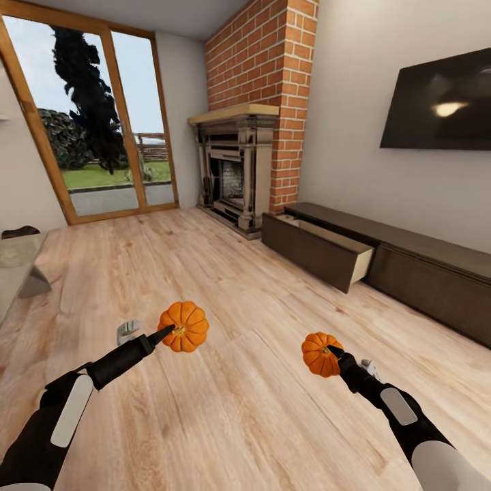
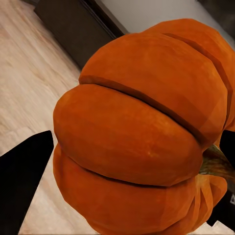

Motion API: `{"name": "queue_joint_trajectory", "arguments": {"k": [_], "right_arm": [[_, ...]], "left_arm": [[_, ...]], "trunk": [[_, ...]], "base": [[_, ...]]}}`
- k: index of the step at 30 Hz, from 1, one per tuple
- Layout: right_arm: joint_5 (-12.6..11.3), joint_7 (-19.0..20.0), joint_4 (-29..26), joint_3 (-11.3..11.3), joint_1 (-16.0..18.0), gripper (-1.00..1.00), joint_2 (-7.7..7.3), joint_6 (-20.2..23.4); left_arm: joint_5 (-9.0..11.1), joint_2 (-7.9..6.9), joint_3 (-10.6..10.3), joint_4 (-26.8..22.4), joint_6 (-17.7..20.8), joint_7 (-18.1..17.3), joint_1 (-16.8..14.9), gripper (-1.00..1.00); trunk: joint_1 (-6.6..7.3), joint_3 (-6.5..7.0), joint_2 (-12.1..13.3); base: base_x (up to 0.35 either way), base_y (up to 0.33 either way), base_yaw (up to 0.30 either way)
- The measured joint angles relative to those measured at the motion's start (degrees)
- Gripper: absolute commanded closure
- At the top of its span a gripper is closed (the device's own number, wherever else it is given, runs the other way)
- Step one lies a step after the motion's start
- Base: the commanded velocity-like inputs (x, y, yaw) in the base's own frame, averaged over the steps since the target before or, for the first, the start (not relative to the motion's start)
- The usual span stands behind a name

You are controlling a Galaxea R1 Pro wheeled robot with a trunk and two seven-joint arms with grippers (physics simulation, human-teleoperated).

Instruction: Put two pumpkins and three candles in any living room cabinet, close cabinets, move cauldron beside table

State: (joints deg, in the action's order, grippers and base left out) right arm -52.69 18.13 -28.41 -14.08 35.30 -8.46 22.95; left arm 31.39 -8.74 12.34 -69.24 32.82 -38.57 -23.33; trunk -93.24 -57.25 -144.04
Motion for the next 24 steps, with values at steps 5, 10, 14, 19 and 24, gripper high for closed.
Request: {"name": "queue_joint_trajectory", "arguments": {"k": [5,10,14,19,24], "right_arm": [[0.0,0.0,0.0,-0.1,0.0,1.0,-0.04,0.0],[0.0,0.0,0.0,-0.1,0.0,1.0,-0.04,0.0],[0.0,0.0,0.0,0.0,0.0,1.0,-0.01,0.0],[0.0,0.0,0.0,0.0,0.0,1.0,0.0,0.0],[0.0,0.0,0.0,0.0,0.0,1.0,0.0,0.0]], "left_arm": [[-0.2,0.03,0.0,0.0,0.0,0.0,0.0,1.0],[-0.2,0.03,0.0,0.0,0.0,0.1,0.0,1.0],[-0.2,0.03,0.0,0.0,0.0,0.0,0.0,1.0],[0.0,0.03,0.0,0.0,0.0,0.0,0.0,1.0],[0.1,-0.02,0.0,0.0,0.0,0.0,0.0,1.0]], "trunk": [[0.0,0.1,0.0],[0.0,0.12,0.0],[0.0,0.18,0.0],[0.0,0.35,0.0],[0.0,0.53,0.0]], "base": [[0.335,0.0,0.052],[0.335,0.0,0.018],[0.335,0.0,0.148],[0.336,0.0,0.225],[0.336,0.0,0.233]]}}
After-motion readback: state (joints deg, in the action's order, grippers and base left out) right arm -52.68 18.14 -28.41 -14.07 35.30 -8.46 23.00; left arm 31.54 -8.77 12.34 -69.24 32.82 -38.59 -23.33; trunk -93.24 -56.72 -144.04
